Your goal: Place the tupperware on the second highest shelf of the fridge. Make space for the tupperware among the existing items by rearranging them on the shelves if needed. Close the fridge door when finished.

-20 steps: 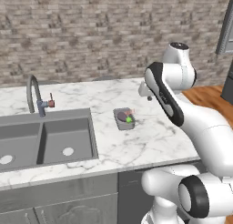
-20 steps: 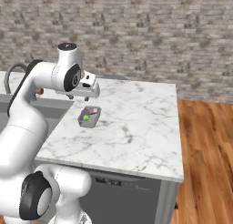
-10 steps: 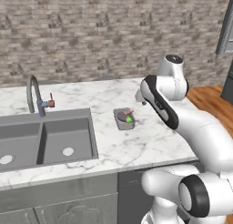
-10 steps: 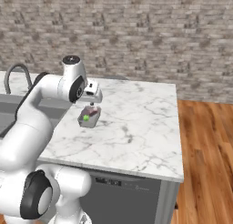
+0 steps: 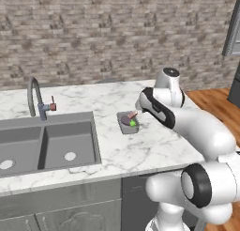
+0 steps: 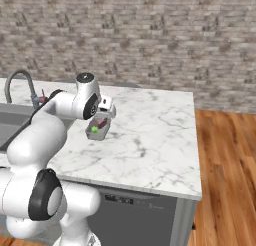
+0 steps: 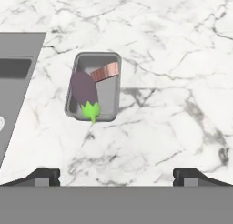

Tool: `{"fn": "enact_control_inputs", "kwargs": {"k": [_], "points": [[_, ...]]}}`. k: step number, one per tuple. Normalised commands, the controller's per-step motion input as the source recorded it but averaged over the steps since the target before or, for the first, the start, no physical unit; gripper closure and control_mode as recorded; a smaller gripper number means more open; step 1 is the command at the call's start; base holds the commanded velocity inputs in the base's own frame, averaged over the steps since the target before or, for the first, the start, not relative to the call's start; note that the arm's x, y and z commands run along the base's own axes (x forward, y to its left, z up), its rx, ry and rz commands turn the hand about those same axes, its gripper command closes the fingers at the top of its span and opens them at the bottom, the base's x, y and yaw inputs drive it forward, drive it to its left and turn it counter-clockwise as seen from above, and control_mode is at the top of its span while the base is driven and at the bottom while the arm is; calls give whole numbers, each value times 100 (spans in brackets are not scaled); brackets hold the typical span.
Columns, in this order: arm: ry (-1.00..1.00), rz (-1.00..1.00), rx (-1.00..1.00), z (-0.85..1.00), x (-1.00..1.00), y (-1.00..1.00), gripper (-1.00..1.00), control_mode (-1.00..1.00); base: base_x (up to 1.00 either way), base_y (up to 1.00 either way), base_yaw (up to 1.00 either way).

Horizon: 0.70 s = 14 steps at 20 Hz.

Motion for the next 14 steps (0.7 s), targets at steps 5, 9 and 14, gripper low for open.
{"fn": "enact_control_inputs", "kwargs": {"k": [5, 9, 14], "points": [[0, 0, 0, -34, 47, 0, -100, -100, 0, 0, 0], [0, 0, 0, -37, 45, 0, -100, -100, 0, 0, 0], [0, 0, 0, -47, 39, 0, -100, -100, 0, 0, 0]]}}
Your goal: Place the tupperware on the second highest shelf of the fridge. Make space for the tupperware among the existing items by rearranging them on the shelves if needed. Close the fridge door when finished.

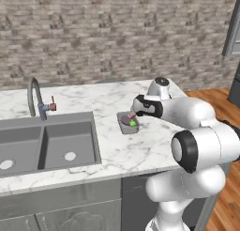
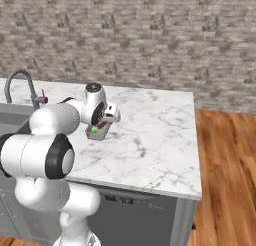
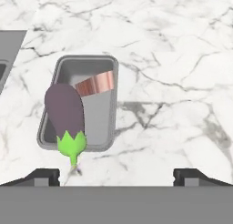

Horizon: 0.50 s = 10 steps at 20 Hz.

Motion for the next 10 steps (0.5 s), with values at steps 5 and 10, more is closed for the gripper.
{"fn": "enact_control_inputs", "kwargs": {"k": [5, 10], "points": [[0, 0, 0, -57, 31, 0, -100, -100, 0, 0, 0], [0, 0, 0, -46, 27, 0, -100, -100, 0, 0, 0]]}}
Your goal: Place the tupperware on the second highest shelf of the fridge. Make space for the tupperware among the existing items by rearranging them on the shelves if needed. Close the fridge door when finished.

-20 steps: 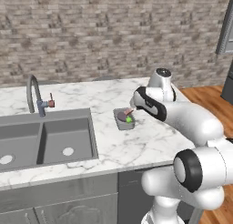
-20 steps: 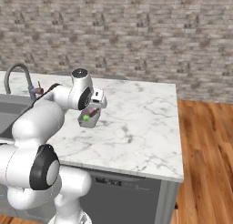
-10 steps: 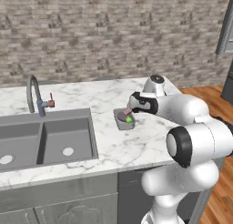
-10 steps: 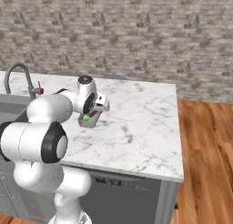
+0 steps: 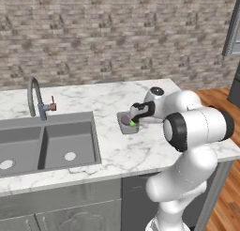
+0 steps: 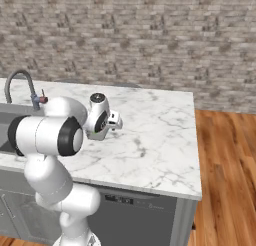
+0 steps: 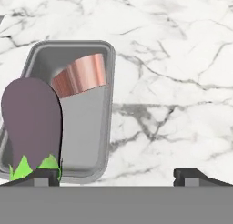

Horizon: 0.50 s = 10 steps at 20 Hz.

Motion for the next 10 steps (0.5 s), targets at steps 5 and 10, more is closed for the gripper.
{"fn": "enact_control_inputs", "kwargs": {"k": [5, 10], "points": [[0, 0, 0, -30, 28, 0, -100, -100, 0, 0, 0], [0, 0, 0, -21, 32, 0, -100, -100, 0, 0, 0]]}}
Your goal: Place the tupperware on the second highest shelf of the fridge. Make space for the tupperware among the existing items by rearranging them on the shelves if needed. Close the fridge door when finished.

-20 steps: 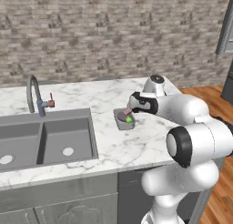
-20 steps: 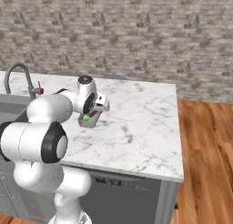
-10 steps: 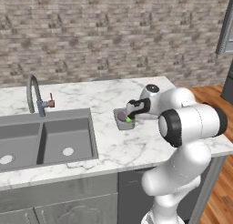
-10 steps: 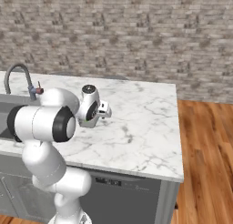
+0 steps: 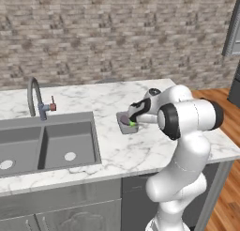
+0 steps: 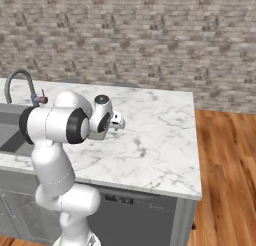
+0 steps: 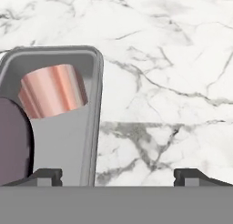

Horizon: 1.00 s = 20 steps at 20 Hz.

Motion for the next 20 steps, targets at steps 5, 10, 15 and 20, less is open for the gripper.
{"fn": "enact_control_inputs", "kwargs": {"k": [5, 10, 15, 20], "points": [[0, 0, 0, -27, 27, 0, -100, -100, 0, 0, 0], [0, 0, 0, -49, 19, 0, -100, -100, 0, 0, 0], [0, 0, 0, -59, 15, 0, 100, -100, 0, 0, 0], [-1, 0, -1, -50, 4, 13, 100, -100, 0, 0, 0]]}}
